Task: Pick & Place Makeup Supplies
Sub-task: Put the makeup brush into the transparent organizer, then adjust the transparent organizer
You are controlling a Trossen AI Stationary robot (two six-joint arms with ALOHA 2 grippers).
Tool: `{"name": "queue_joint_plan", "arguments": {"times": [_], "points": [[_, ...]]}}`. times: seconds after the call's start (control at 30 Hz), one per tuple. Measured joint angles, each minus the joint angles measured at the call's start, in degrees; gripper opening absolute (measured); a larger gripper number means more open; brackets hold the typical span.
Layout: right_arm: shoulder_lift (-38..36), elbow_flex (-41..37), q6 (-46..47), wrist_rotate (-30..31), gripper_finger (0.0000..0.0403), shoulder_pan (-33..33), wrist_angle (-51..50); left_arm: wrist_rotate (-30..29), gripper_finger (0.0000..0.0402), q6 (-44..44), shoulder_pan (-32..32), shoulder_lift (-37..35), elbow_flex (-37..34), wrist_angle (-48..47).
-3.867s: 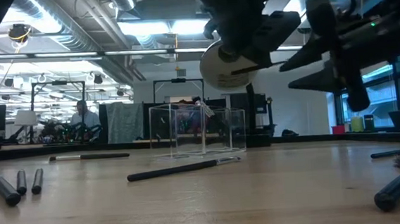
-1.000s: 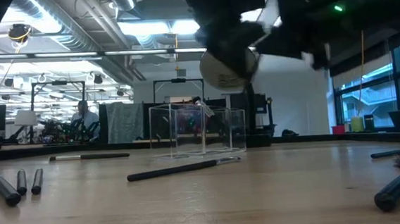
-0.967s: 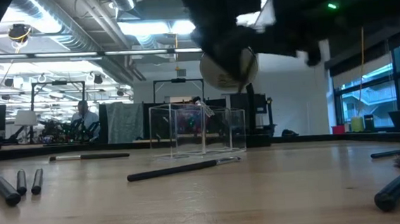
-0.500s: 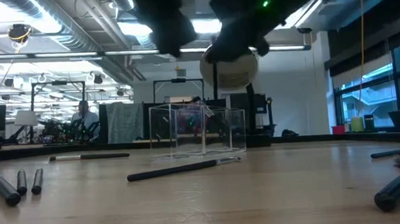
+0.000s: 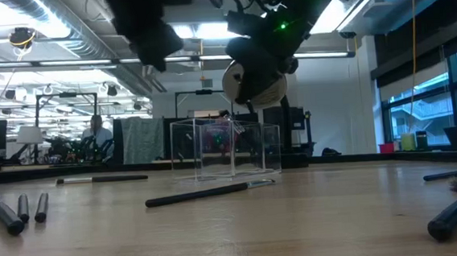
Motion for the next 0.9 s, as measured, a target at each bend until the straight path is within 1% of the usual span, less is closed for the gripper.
{"name": "queue_joint_plan", "arguments": {"times": [0.1, 0.2, 0.37, 0.47, 0.67, 0.83, 0.9], "points": [[0.0, 0.9, 0.4, -1.5, 0.0062, 0.0, -1.4, 2.0, 0.0090, 0.3, 0.2, -2.5, -3.5, 3.9], [0.0, 1.0, 0.4, -2.5, 0.0088, 0.0, -1.5, 4.0, 0.0090, 3.3, 0.2, -4.3, -6.3, 9.7], [0.0, 1.0, 0.3, -2.5, 0.0132, 0.0, -2.7, 9.3, 0.0090, 9.3, 0.2, -5.0, -9.5, 17.2], [-0.4, 1.0, 0.7, -2.6, 0.0148, 0.0, -5.0, 12.6, 0.0090, 11.9, 0.0, -5.0, -11.0, 19.4], [-2.5, 1.0, 5.3, -2.7, 0.0154, 2.0, -13.8, 19.5, 0.0090, 16.0, -0.9, -5.0, -14.5, 26.0], [-5.6, 1.0, 10.4, -2.6, 0.0154, 4.1, -20.1, 27.9, 0.0090, 21.3, -1.6, -5.0, -18.2, 38.6], [-6.6, 0.4, 12.3, -1.4, 0.0154, 4.5, -20.6, 30.5, 0.0090, 23.1, -1.8, -5.0, -19.8, 44.4]]}}
